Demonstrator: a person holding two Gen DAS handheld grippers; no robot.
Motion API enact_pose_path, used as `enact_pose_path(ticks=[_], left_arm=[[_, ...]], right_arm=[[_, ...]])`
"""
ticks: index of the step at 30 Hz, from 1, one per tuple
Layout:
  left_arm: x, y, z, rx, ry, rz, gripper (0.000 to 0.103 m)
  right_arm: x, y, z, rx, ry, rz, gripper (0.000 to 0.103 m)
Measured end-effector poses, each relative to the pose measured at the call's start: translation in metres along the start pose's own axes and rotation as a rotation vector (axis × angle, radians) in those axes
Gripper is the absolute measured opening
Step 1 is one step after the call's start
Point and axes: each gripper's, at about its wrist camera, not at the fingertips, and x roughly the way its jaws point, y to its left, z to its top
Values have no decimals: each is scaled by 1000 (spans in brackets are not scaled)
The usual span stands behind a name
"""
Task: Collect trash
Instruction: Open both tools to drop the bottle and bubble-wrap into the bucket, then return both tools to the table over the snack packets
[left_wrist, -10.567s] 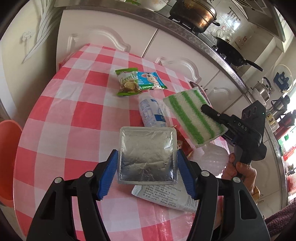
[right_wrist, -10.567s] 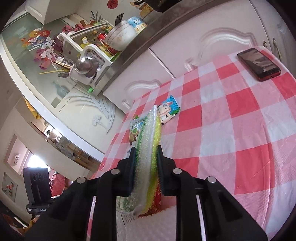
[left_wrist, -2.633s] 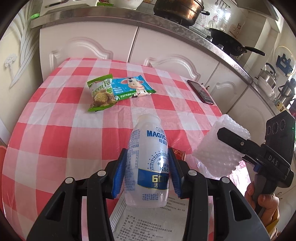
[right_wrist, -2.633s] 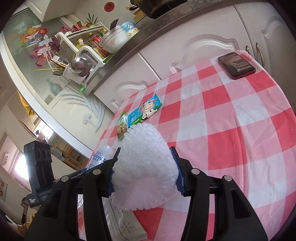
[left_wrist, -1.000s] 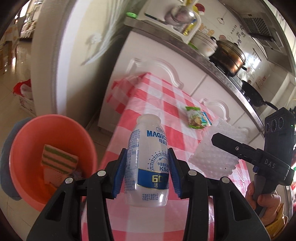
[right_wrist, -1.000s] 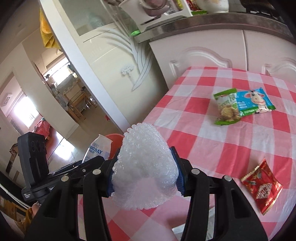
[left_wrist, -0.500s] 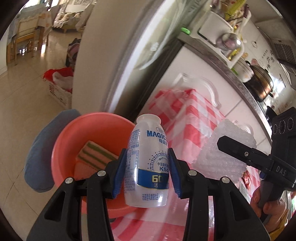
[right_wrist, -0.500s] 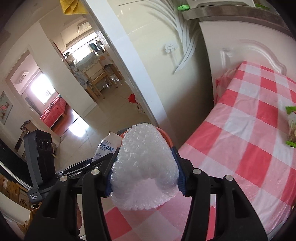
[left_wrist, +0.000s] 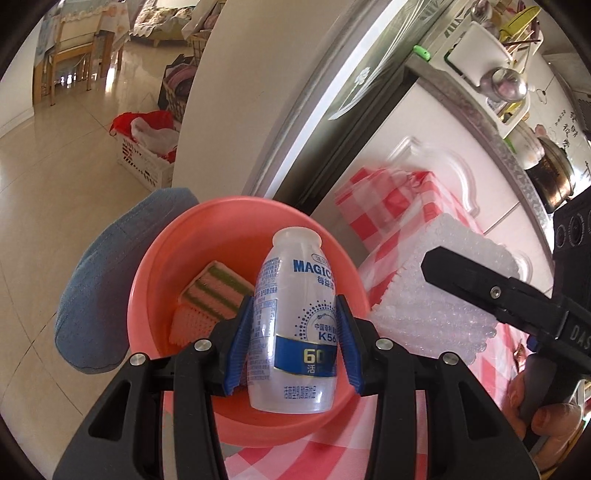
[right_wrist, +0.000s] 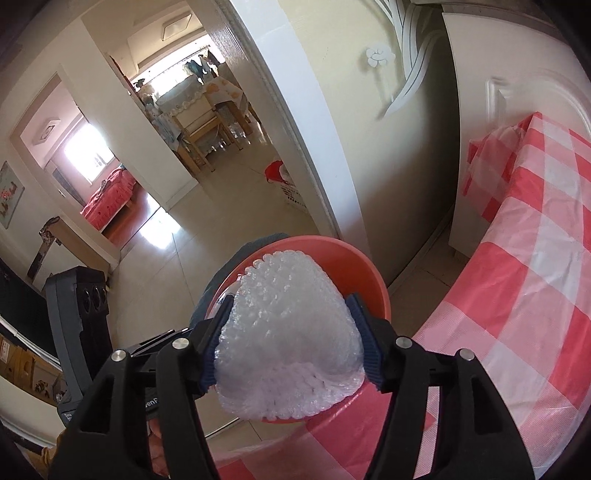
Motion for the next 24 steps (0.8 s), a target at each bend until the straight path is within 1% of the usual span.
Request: enact_pose_path(ticks=[1, 3, 6, 7, 8, 9, 10, 11, 13, 17, 24], left_arm=[[3, 2, 0, -5, 6, 2, 45], [7, 6, -2, -10, 9, 11, 45], [14, 11, -4, -13, 25, 26, 48], [15, 14, -5, -21, 29, 33, 56], [16, 16, -6, -29, 29, 35, 60], [16, 16, -7, -29, 28, 34, 61], [16, 16, -7, -26, 29, 39, 63], [16, 17, -8, -22, 28, 48, 67], [15, 17, -9, -21, 23, 55, 69], [9, 19, -8, -26, 16, 62, 69], [1, 13, -6, -11, 4, 63, 70]], right_arm=[[2, 0, -1, 0, 0, -1, 64], [6, 0, -2, 4, 2, -9, 71], [8, -1, -6, 14, 3, -14, 75], [7, -1, -6, 18, 2, -13, 76], [7, -2, -7, 23, -3, -13, 81], [7, -3, -6, 27, -7, -10, 82], [6, -3, -6, 29, -11, -5, 82], [5, -3, -7, 30, -16, -1, 83], [4, -3, -7, 30, -24, 6, 84], [-2, -1, -7, 16, -50, -13, 84], [-29, -10, -17, 60, -103, -23, 84]])
